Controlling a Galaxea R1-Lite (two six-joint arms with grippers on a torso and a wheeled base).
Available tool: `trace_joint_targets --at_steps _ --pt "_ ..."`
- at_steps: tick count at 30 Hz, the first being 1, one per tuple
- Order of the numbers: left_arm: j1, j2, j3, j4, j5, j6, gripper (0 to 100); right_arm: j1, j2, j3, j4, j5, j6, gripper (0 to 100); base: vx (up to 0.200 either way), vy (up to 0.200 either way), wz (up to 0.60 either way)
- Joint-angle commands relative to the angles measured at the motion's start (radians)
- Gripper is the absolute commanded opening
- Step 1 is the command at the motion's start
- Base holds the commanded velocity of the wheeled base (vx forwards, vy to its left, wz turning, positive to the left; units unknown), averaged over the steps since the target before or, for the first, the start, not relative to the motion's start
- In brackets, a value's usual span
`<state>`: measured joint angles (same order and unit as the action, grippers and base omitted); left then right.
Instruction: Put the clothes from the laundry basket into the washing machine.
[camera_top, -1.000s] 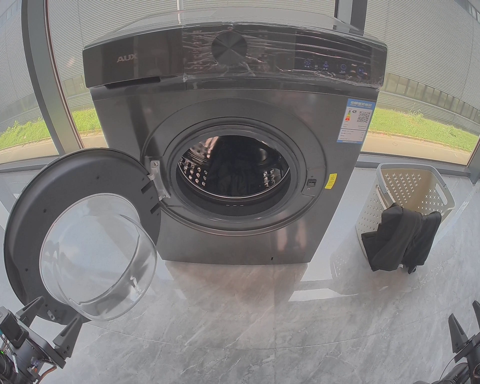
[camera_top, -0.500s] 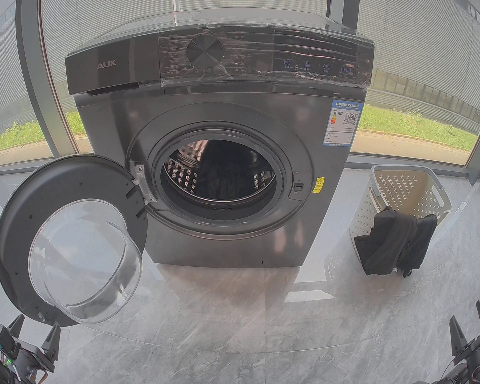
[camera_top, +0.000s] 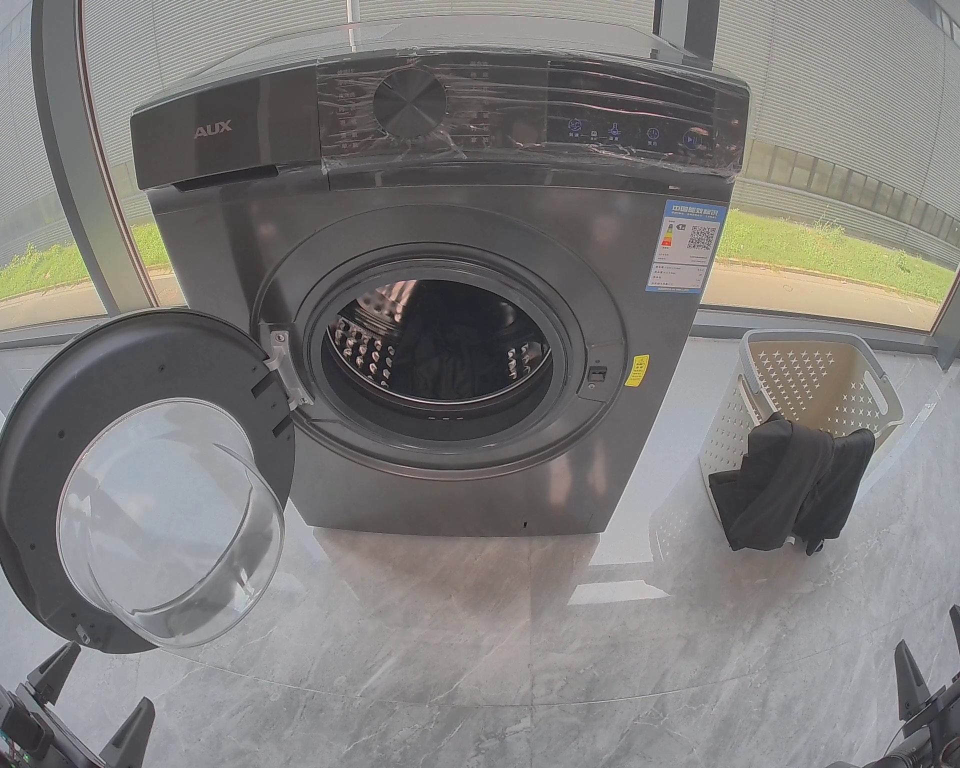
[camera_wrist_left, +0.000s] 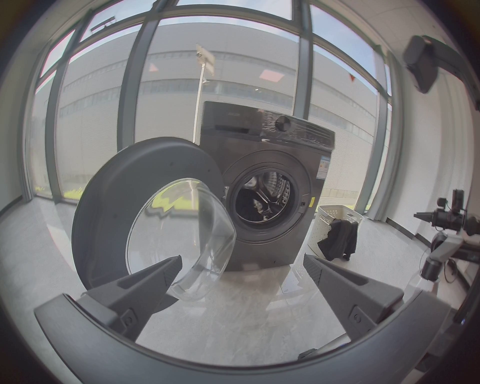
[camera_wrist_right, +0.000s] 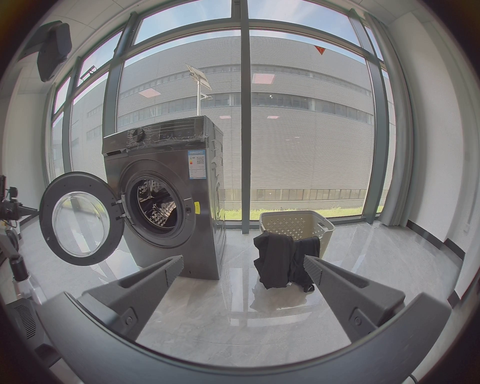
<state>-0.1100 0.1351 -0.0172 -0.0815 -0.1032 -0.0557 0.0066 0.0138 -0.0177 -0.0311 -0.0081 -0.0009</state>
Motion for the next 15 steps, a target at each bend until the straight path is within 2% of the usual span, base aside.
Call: trace_joint_targets --at_steps 1,2,3,5,6,7,10,11,12,14,15 --pt "0.041 -0.048 0.017 0.003 0.000 0.039 100 -0.004 -0.014 0.007 0.005 -0.052 -0.007 100 0.000 0.000 0.00" --pt "0.116 -0.063 0.017 0.003 -0.010 0.047 100 -0.004 -0.014 0.007 0.007 -0.073 -0.010 100 0.000 0.000 0.00" --pt "0.158 -0.083 0.017 0.003 -0.009 0.053 100 -0.004 -0.014 0.008 -0.001 -0.085 -0.008 100 0.000 0.000 0.00" --pt "0.127 -0.084 0.017 0.003 -0.001 0.050 100 -0.004 -0.014 0.008 0.003 -0.090 -0.001 100 0.000 0.000 0.00" --pt "0.131 -0.084 0.017 0.003 -0.001 0.037 100 -0.002 -0.014 0.008 0.003 -0.090 -0.001 100 0.000 0.000 0.00" --pt "0.133 -0.084 0.017 0.003 -0.009 0.037 100 -0.002 -0.014 0.008 0.003 -0.090 0.001 100 0.000 0.000 0.00" --pt "0.122 -0.109 0.017 0.005 0.007 0.063 100 -0.002 -0.014 0.008 0.005 -0.095 0.018 100 0.000 0.000 0.00" --pt "0.121 -0.115 0.017 0.005 0.010 0.062 100 -0.002 -0.014 0.008 0.005 -0.096 0.022 100 0.000 0.000 0.00" --pt "0.112 -0.135 0.017 0.025 0.048 0.080 100 0.000 -0.014 0.008 0.005 -0.099 0.038 100 0.000 0.000 0.00" --pt "0.108 -0.135 0.013 0.094 0.106 0.071 100 0.000 -0.014 0.010 -0.003 -0.099 0.039 100 0.000 0.000 0.00" --pt "0.108 -0.135 0.003 0.124 0.112 0.071 100 -0.002 -0.014 0.013 -0.007 -0.095 0.038 100 0.000 0.000 0.00"
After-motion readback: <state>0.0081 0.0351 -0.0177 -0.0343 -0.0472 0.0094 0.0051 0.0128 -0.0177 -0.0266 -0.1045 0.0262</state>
